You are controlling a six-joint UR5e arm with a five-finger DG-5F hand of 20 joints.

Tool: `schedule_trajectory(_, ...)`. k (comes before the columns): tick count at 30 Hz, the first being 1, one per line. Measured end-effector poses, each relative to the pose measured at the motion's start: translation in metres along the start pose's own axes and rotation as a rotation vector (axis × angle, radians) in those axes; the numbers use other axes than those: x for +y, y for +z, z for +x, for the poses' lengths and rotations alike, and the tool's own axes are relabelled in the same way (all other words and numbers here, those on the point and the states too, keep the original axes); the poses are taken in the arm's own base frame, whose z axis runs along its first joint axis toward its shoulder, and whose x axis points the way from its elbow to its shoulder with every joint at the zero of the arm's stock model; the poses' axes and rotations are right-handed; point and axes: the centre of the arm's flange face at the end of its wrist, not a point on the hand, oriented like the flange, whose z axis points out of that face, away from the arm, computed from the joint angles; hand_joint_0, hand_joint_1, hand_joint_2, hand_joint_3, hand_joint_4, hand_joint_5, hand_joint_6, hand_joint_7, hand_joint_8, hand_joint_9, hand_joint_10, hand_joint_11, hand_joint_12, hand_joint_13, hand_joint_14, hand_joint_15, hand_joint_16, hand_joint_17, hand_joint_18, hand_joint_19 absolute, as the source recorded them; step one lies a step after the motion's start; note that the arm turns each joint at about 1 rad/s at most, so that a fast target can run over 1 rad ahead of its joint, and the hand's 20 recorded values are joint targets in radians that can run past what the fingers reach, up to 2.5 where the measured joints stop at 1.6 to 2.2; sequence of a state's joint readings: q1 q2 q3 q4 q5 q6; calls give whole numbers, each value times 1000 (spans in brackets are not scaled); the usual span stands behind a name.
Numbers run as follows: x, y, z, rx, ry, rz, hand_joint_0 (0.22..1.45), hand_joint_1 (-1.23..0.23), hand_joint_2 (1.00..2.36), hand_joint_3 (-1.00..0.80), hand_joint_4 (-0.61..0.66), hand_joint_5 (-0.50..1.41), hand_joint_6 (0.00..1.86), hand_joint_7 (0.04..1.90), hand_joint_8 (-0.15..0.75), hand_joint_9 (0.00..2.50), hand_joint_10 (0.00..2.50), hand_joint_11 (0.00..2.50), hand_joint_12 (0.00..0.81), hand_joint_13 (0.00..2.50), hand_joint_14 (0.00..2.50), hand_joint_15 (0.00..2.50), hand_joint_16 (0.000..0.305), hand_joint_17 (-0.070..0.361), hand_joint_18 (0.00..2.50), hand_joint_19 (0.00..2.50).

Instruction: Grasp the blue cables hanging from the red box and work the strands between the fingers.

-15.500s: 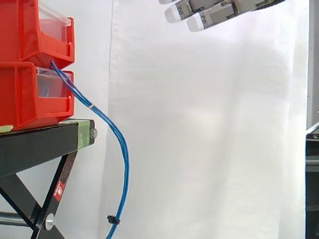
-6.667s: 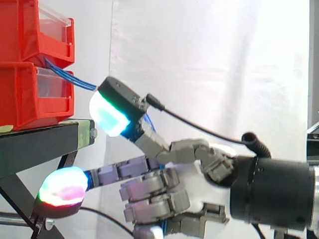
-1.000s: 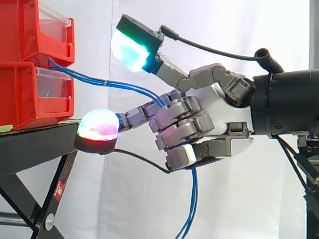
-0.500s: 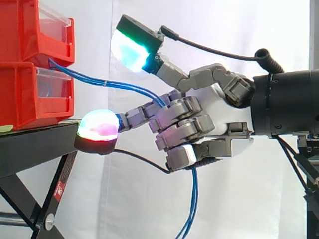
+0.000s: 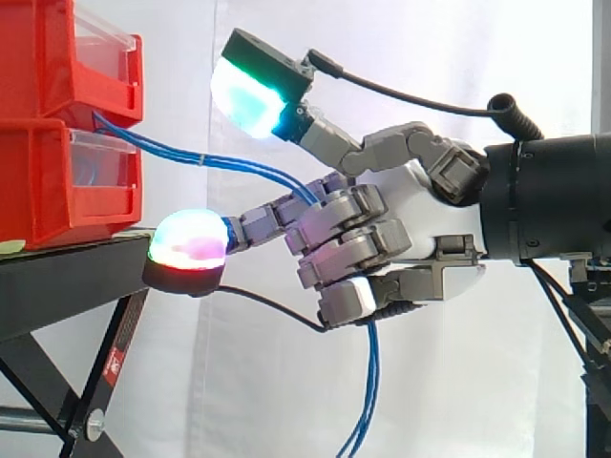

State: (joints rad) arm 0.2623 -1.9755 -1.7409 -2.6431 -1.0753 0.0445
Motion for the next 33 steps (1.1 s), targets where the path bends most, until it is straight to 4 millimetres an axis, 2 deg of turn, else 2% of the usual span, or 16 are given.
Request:
schedule_trajectory(9, 1, 0, 1, 3, -4, 8, 772, -545, 1000, -1000, 260, 183, 161, 1278, 499, 1727, 2500, 2500, 588, 1855, 2500, 1564, 232, 174, 2458, 721)
schedule_trajectory(17, 29, 14, 1, -39, -3, -18, 785, -558, 1000, -1000, 250, 183, 196, 1267, 499, 1727, 2500, 2500, 588, 1855, 2500, 1564, 232, 174, 2458, 721)
schedule_trajectory(27, 44, 19, -6, -127, -38, -11, 830, -616, 1006, -864, 219, 112, 472, 1189, 499, 1727, 2500, 2500, 588, 1855, 2500, 1564, 232, 174, 2458, 721)
schedule_trajectory(33, 45, 19, -7, -139, -59, -8, 835, -626, 1005, -876, 227, 99, 523, 1168, 499, 1727, 2500, 2500, 588, 1855, 2500, 1564, 232, 174, 2458, 721)
